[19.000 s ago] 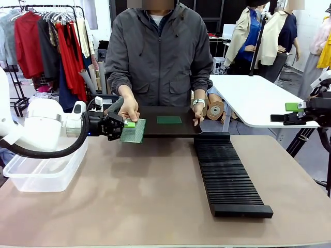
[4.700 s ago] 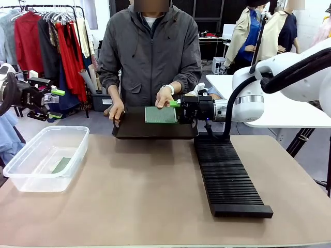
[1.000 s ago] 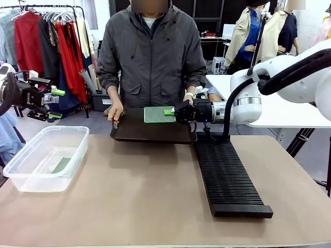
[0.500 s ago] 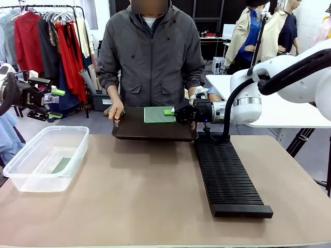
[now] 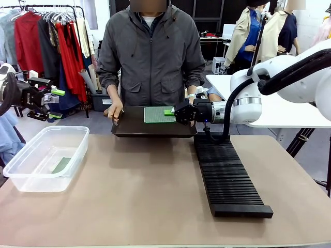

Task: Sort PCBs into racks and boxes based on the side picked up.
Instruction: If the short side of the Blank PCB is picked up, insert it into the PCB Rack ; if the long side is picked up, place it in the Organizing box.

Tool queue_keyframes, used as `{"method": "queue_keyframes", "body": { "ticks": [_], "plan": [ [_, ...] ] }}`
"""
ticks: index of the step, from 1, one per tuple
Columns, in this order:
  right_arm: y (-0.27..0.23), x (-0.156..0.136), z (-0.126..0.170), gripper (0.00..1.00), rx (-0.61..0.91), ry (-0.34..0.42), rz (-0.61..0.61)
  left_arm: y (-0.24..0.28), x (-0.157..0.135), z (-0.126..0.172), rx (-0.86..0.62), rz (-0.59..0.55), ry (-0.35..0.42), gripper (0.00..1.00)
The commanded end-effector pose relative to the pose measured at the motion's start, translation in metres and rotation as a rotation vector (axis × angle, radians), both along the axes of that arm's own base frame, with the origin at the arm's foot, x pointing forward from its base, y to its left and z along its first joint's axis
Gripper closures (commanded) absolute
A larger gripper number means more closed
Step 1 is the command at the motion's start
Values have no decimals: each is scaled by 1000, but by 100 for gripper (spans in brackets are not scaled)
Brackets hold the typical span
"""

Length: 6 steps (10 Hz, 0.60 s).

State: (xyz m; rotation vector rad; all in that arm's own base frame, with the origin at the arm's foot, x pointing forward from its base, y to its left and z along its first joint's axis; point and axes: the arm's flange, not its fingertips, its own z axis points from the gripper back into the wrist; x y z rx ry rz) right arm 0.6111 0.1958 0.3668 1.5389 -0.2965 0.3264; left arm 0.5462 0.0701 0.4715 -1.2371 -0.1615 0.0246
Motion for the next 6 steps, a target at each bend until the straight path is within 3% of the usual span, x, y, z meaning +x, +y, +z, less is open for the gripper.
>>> {"method": "queue_keyframes", "body": {
  "ticks": [1, 6],
  "plan": [
    [2, 0, 2, 100, 3, -2, 0, 0, -2, 2, 12, 2, -3, 3],
    [2, 0, 2, 100, 3, -2, 0, 0, -2, 2, 12, 2, -3, 3]
  ]
}}
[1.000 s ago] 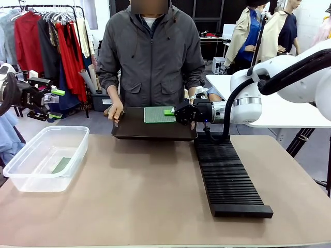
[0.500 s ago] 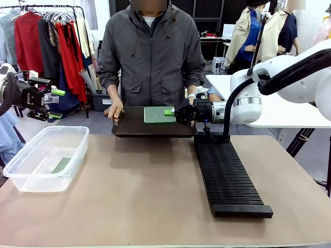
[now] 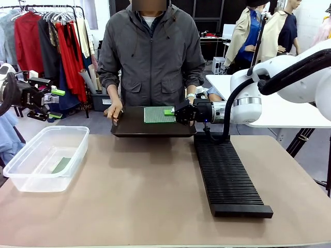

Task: Sort PCBs into racks and boxes based on the side picked up.
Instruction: If the short side of the Blank PCB is picked up, insert it into the PCB Rack ; if the long side is picked up, place it in the Organizing box.

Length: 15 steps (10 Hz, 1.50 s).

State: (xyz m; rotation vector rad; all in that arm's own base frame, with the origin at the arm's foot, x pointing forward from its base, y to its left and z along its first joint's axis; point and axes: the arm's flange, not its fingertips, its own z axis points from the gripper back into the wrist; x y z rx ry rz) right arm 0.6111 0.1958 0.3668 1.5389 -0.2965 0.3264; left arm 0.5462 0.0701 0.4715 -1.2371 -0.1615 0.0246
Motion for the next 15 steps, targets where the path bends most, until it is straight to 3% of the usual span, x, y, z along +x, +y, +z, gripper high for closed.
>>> {"method": "queue_keyframes", "body": {
  "ticks": [1, 3, 10, 12, 15],
  "plan": [
    [0, 0, 0, 100, 0, 0, 0, 0, -2, 2, 12, 2, -3, 3],
    [-9, 3, 0, 100, 43, -112, 32, 0, -2, 2, 12, 2, -3, 3],
    [-115, 16, 15, 100, 32, -224, 29, 0, -2, 2, 12, 2, -3, 3],
    [-157, 20, 16, 100, 6, -328, 4, 0, -2, 2, 12, 2, -3, 3],
    [-200, 23, 2, 100, 11, -425, 7, 0, -2, 2, 12, 2, -3, 3]
  ]
}}
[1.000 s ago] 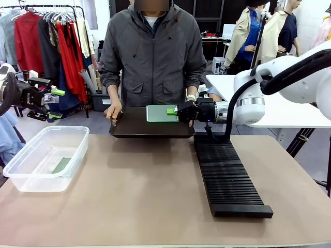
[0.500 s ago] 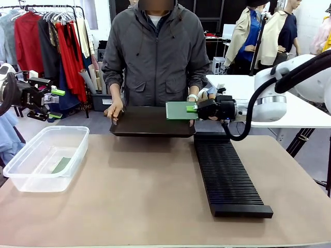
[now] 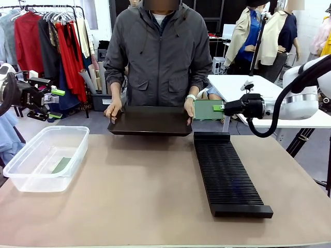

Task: Sort PCBs into racks and boxes based on the side picked up.
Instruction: If the short side of the Blank PCB is picked up, insert it into the PCB Rack ; if the long side is picked up, place it in the Organizing box.

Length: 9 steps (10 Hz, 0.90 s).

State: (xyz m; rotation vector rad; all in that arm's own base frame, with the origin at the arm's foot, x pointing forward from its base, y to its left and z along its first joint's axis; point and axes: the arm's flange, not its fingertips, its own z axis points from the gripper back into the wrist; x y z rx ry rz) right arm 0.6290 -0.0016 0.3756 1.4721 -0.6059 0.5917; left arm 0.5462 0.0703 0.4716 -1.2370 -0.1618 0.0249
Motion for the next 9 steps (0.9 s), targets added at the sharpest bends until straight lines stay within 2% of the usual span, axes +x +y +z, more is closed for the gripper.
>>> {"method": "queue_keyframes", "body": {
  "ticks": [1, 2, 5, 8, 9],
  "plan": [
    [-17, 11, -15, 100, -21, -129, 25, 0, -2, 2, 12, 2, -3, 3],
    [-28, 17, -26, 100, -45, -219, 20, 0, -2, 2, 12, 2, -3, 3],
    [-49, 21, -57, 100, 40, -323, 44, 0, -2, 2, 12, 2, -3, 3],
    [-57, 24, -84, 100, 38, -472, 32, 0, -2, 2, 12, 2, -3, 3],
    [-58, 25, -92, 100, 42, -491, 29, 0, -2, 2, 12, 2, -3, 3]
  ]
}}
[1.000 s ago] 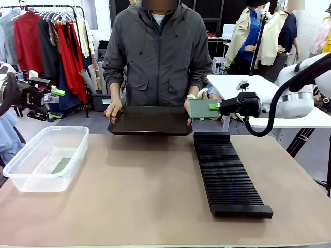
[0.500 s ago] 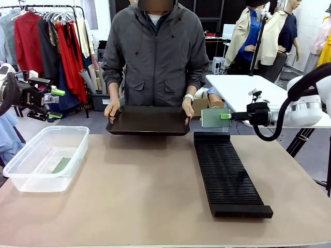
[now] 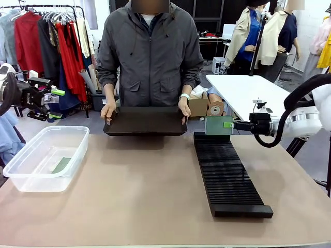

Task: Sort PCBs into racks and boxes based on the side picked up.
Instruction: If the short side of the Blank PCB is picked up, insert it into the PCB Rack ; if the long side is picked up, place it in the Organizing box.

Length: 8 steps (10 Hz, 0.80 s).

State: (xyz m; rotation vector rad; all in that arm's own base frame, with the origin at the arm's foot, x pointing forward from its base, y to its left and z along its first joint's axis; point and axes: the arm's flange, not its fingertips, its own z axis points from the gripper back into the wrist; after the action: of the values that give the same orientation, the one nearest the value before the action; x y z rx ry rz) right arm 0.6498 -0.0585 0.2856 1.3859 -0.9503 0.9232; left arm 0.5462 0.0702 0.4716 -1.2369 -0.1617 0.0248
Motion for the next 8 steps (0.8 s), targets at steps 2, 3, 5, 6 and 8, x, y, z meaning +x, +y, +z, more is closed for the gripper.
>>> {"method": "queue_keyframes", "body": {
  "ticks": [2, 3, 5, 6, 8],
  "plan": [
    [-4, 7, -9, 100, -8, -88, 31, 0, -2, 2, 12, 2, -3, 3],
    [-6, 8, -14, 100, -4, -92, 25, 0, -2, 2, 12, 2, -3, 3],
    [-12, 9, -29, 100, -70, -148, 16, 0, -2, 2, 12, 2, -3, 3],
    [-15, 10, -35, 100, -70, -149, 11, 0, -2, 2, 12, 2, -3, 3],
    [-14, 9, -45, 100, -61, -200, 8, 0, -2, 2, 12, 2, -3, 3]
  ]
}}
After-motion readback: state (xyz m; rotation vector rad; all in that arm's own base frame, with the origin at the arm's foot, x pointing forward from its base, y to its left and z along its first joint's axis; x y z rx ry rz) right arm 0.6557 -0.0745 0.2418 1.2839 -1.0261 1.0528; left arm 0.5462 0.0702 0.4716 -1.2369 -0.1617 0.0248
